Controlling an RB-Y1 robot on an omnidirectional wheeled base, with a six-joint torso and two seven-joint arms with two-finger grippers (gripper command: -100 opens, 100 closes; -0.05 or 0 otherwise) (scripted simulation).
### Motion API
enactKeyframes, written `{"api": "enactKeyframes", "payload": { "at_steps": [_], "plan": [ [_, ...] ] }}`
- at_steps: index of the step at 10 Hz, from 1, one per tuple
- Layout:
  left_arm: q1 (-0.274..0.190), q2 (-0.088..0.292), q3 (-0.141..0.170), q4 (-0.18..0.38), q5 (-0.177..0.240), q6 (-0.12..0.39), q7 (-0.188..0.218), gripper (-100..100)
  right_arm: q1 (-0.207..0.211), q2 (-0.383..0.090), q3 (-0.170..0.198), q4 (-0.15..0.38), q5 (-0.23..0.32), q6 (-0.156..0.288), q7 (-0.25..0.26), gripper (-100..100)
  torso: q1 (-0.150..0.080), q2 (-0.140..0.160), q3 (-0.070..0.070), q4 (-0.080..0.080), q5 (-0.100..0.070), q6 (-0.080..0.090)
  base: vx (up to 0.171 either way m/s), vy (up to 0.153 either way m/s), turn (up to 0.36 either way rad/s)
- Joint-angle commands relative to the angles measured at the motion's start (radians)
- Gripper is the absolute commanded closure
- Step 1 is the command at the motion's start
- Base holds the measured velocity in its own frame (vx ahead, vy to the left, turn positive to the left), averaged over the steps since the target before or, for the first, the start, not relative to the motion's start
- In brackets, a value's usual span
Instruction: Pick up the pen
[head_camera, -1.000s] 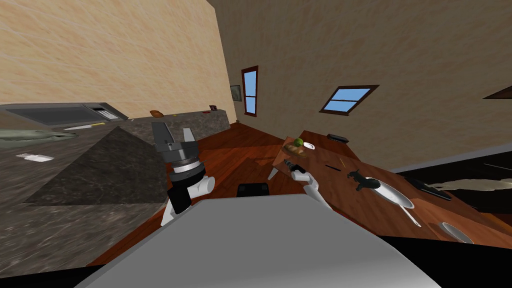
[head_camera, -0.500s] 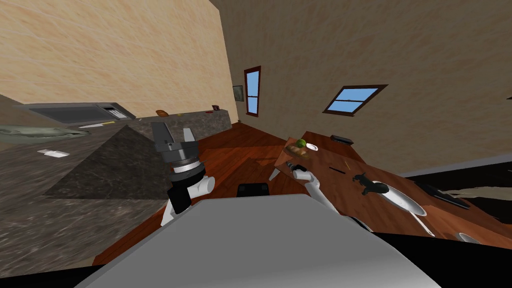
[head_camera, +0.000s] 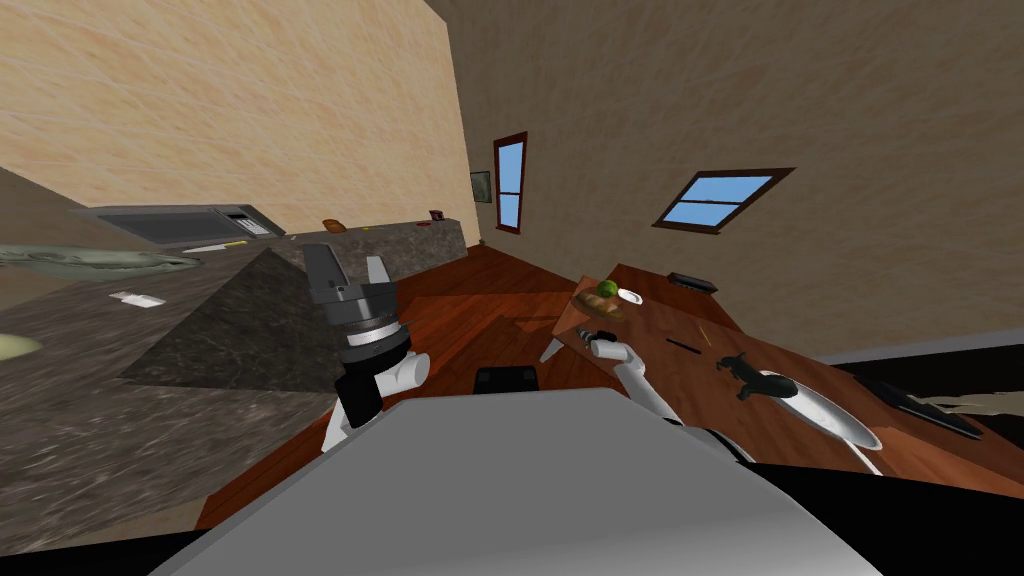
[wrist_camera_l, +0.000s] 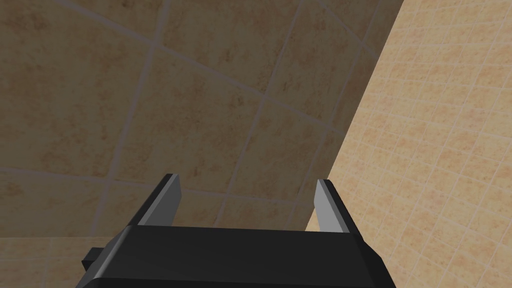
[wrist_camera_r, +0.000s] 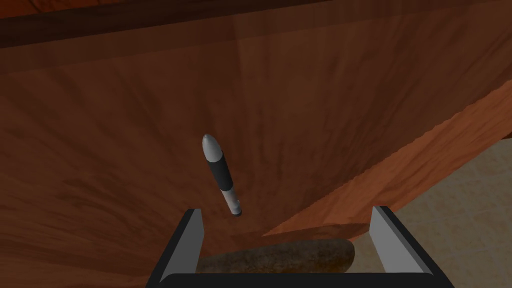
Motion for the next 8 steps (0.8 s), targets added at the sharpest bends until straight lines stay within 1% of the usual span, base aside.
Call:
{"api": "enactKeyframes", "payload": {
  "at_steps": [1,4,8],
  "plan": [
    [0.0,0.0,0.0,0.0,0.0,0.0,0.0,0,-0.01,-0.012,0.0,0.038,-0.015,0.009,0.02,-100,0.0,0.0,0.0,0.0,0.0,0.0,0.009,0.023,0.026],
    [0.0,0.0,0.0,0.0,0.0,0.0,0.0,0,-0.041,-0.057,-0.008,0.116,-0.045,0.082,0.073,-100,0.0,0.0,0.0,0.0,0.0,0.0,0.014,0.032,0.061],
    [0.0,0.0,0.0,0.0,0.0,0.0,0.0,0,-0.067,-0.111,-0.014,0.182,-0.072,0.147,0.122,-100,0.0,0.0,0.0,0.0,0.0,0.0,0.018,0.03,0.05]
  ]
}}
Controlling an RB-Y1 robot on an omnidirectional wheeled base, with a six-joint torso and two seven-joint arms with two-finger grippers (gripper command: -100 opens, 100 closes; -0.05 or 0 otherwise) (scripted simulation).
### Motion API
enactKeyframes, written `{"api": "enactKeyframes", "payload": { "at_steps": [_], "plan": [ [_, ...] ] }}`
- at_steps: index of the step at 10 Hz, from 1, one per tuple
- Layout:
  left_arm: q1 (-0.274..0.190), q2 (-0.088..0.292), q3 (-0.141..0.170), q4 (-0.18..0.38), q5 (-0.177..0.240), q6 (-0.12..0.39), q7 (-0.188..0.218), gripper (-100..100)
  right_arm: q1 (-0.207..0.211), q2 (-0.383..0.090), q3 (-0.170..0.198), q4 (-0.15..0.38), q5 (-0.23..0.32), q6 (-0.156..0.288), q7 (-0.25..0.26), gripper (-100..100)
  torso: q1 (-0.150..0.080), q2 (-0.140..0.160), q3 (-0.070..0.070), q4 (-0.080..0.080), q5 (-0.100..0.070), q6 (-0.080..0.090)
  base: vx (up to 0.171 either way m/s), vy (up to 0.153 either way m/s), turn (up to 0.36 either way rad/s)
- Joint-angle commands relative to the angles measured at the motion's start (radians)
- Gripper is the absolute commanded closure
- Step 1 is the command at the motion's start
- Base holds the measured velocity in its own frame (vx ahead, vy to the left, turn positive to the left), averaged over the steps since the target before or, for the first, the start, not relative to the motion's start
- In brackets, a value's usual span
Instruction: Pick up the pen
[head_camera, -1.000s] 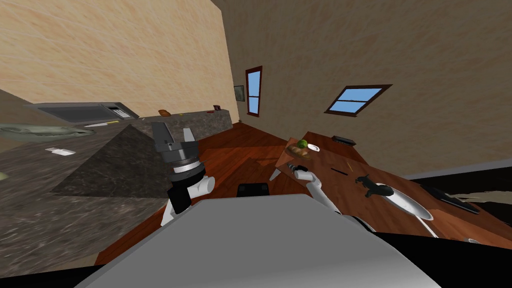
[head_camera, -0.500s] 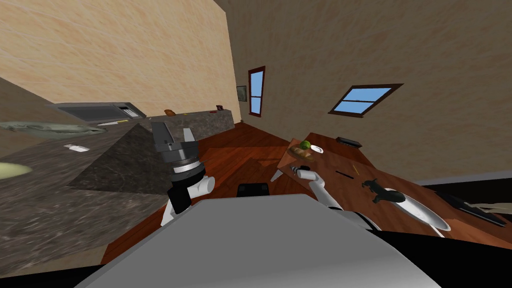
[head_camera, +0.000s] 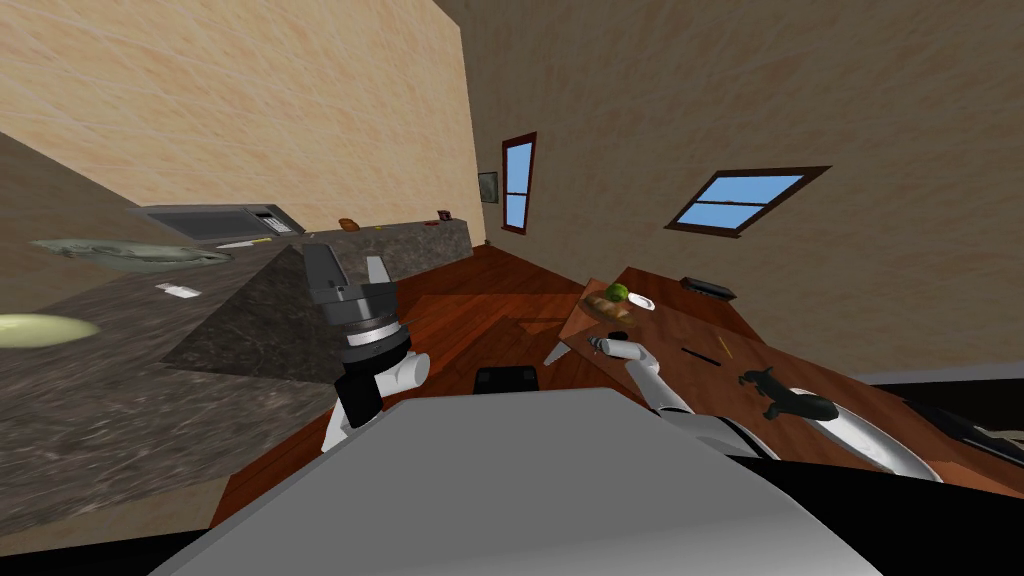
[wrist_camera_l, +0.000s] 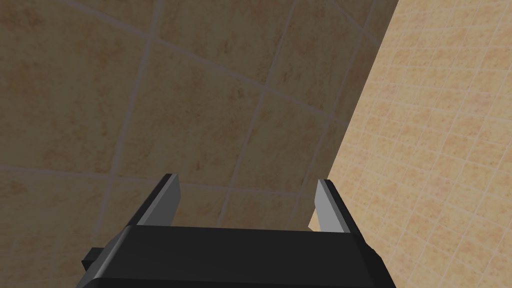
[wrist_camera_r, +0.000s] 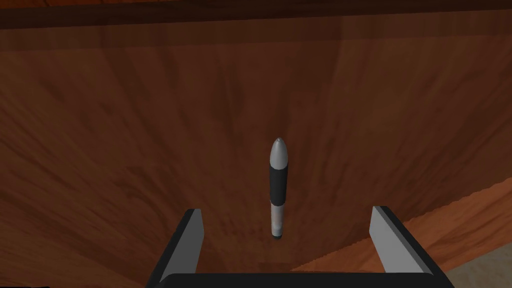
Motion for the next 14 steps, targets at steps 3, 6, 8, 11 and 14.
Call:
{"api": "enactKeyframes", "payload": {
  "at_steps": [3,6,8,11,14],
  "plan": [
    [0.0,0.0,0.0,0.0,0.0,0.0,0.0,0,0.0,0.015,0.012,0.031,0.02,-0.031,-0.02,-100,-0.001,0.001,0.001,0.0,0.0,0.0,0.013,-0.012,0.02],
    [0.0,0.0,0.0,0.0,0.0,0.0,0.0,0,0.006,0.024,0.017,0.036,0.031,-0.042,-0.033,-100,-0.006,-0.001,-0.001,0.0,-0.001,0.0,0.029,-0.056,0.038],
    [0.0,0.0,0.0,0.0,0.0,0.0,0.0,0,0.006,0.024,0.018,0.037,0.032,-0.046,-0.035,100,-0.002,0.001,0.0,0.0,-0.001,0.0,0.001,-0.005,-0.008],
    [0.0,0.0,0.0,0.0,0.0,0.0,0.0,0,0.006,0.024,0.017,0.038,0.032,-0.046,-0.036,100,-0.002,0.0,0.0,0.0,-0.001,-0.001,0.0,0.0,0.0],
    [0.0,0.0,0.0,0.0,0.0,0.0,0.0,0,-0.001,0.002,0.002,0.008,0.003,-0.005,-0.001,100,0.002,0.002,0.001,0.0,0.0,0.0,-0.028,0.051,-0.045]
  ]
}}
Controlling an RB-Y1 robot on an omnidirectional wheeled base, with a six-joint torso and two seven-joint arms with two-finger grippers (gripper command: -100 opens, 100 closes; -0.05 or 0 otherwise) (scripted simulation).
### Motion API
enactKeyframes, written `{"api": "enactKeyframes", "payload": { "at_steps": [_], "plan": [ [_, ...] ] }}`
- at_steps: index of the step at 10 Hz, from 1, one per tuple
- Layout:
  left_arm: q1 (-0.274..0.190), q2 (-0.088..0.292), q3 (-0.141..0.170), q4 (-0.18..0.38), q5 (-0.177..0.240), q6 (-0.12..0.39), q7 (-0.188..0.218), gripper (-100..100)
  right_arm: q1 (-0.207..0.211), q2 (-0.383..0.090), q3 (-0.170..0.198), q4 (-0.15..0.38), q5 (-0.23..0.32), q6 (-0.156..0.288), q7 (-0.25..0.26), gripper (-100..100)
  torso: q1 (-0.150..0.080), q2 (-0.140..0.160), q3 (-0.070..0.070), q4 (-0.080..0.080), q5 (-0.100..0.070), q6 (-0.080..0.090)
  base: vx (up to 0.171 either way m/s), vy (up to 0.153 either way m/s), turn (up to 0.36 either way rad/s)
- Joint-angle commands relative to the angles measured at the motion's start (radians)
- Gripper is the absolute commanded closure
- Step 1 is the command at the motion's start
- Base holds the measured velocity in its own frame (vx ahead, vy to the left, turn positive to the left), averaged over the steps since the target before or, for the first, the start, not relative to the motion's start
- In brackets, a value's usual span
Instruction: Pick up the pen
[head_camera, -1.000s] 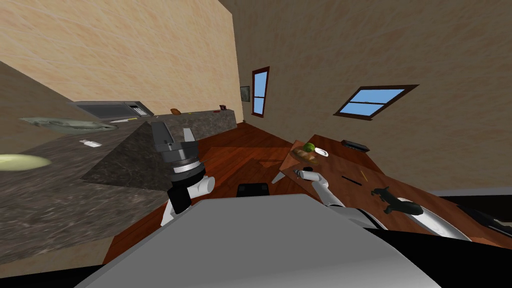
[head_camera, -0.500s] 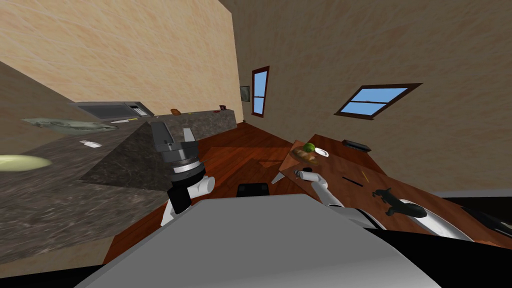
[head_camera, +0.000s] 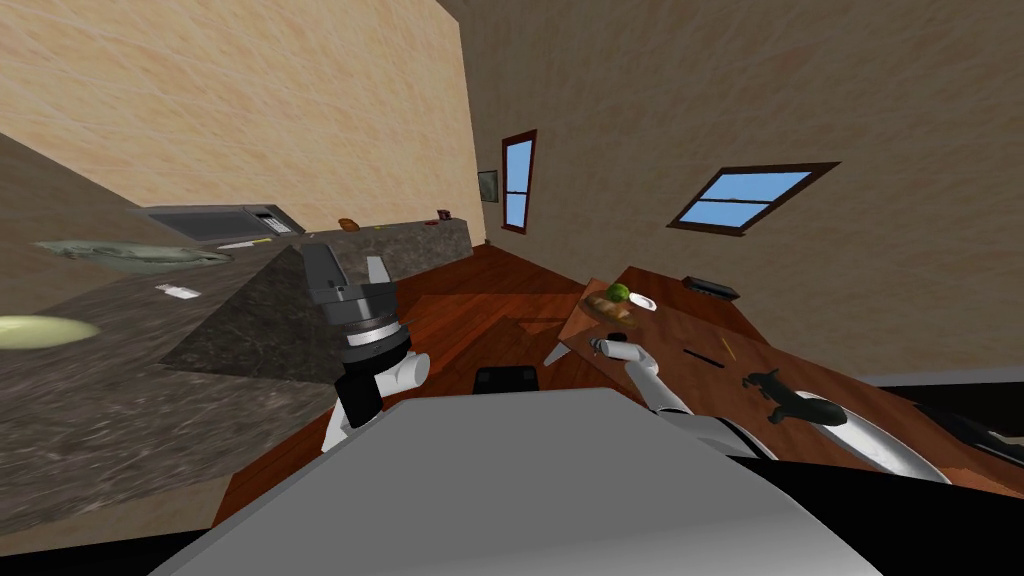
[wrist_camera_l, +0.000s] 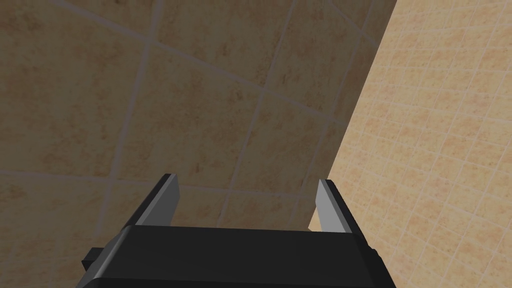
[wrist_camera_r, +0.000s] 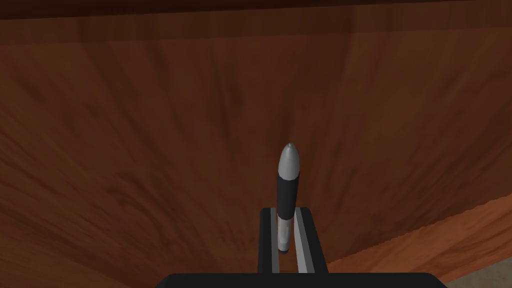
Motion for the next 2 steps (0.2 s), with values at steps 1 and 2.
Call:
{"api": "enactKeyframes", "payload": {
  "at_steps": [1,2],
  "plan": [
    [0.0,0.0,0.0,0.0,0.0,0.0,0.0,0,0.0,0.0,0.0,0.0,0.0,0.0,0.0,100,0.0,0.0,0.0,0.0,0.0,0.0,-0.026,0.038,-0.016],
    [0.0,0.0,0.0,0.0,0.0,0.0,0.0,0,0.001,0.0,-0.001,-0.003,-0.001,0.005,0.002,0,-0.002,-0.001,0.0,0.0,0.0,0.0,-0.005,0.008,0.0]
  ]
}}
